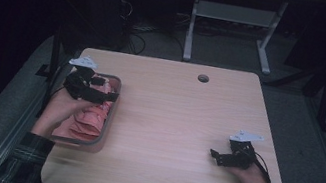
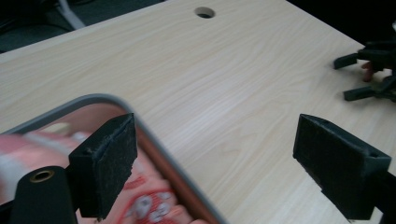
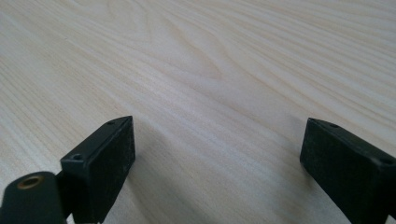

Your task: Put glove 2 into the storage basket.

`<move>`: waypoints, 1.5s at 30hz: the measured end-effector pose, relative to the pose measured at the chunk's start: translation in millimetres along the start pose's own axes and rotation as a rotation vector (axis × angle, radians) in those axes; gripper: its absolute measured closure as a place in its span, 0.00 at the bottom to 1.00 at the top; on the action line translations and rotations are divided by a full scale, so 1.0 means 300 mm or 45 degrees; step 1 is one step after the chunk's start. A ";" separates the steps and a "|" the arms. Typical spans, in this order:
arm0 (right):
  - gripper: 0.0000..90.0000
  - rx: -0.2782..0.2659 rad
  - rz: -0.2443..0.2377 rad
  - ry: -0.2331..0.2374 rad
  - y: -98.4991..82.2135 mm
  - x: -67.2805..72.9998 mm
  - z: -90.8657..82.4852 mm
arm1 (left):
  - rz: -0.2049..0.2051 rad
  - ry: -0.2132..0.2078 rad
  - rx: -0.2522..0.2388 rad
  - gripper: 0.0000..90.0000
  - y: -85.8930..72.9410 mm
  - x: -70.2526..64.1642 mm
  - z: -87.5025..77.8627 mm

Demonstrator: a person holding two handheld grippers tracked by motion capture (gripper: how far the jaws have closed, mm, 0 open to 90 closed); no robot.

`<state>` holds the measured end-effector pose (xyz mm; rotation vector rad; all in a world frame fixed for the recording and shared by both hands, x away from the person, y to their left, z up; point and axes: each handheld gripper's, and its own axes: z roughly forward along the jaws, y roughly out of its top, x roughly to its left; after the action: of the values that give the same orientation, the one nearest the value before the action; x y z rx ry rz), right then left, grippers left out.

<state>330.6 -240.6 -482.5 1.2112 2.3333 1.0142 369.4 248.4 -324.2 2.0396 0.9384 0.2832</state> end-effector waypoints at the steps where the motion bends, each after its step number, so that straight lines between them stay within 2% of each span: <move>1: 0.11 0.000 0.000 0.000 0.000 0.000 0.000 | 0.014 -0.004 0.001 0.15 -0.002 -0.012 0.010; 14: 0.11 0.000 -0.001 0.001 0.000 0.000 0.000 | 0.063 -0.073 -0.005 0.15 -0.053 -0.156 0.129; 18: 0.11 0.000 -0.002 0.001 0.000 0.000 0.000 | 0.100 -0.085 0.010 0.15 -0.071 -0.206 0.173; 24: 0.11 0.000 -0.001 0.001 0.000 0.000 0.000 | 0.127 -0.107 0.024 0.15 -0.104 -0.271 0.237; 28: 0.11 0.000 -0.001 0.001 0.000 0.000 0.000 | 0.132 -0.116 0.035 0.15 -0.126 -0.299 0.275; 29: 0.11 0.000 -0.001 0.001 0.000 0.000 0.000 | 0.150 -0.117 0.050 0.15 -0.131 -0.303 0.281; 31: 0.11 0.000 -0.001 0.001 0.000 0.000 0.000 | 0.146 -0.113 0.045 0.15 -0.142 -0.316 0.299; 37: 0.11 0.000 -0.001 0.001 0.000 0.000 0.000 | 0.180 -0.127 0.081 0.15 -0.170 -0.354 0.348; 40: 0.11 0.000 -0.001 0.001 0.000 0.000 0.000 | 0.204 -0.123 0.085 0.15 -0.181 -0.368 0.371; 44: 0.11 0.000 -0.002 0.001 0.000 0.000 0.000 | 0.205 -0.127 0.084 0.15 -0.198 -0.380 0.398; 45: 0.11 0.000 -0.001 0.001 0.000 0.000 0.000 | 0.222 -0.124 0.092 0.15 -0.201 -0.381 0.401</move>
<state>330.6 -240.6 -482.5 1.2098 2.3343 1.0140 319.8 115.7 -429.3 2.1856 0.7219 0.2441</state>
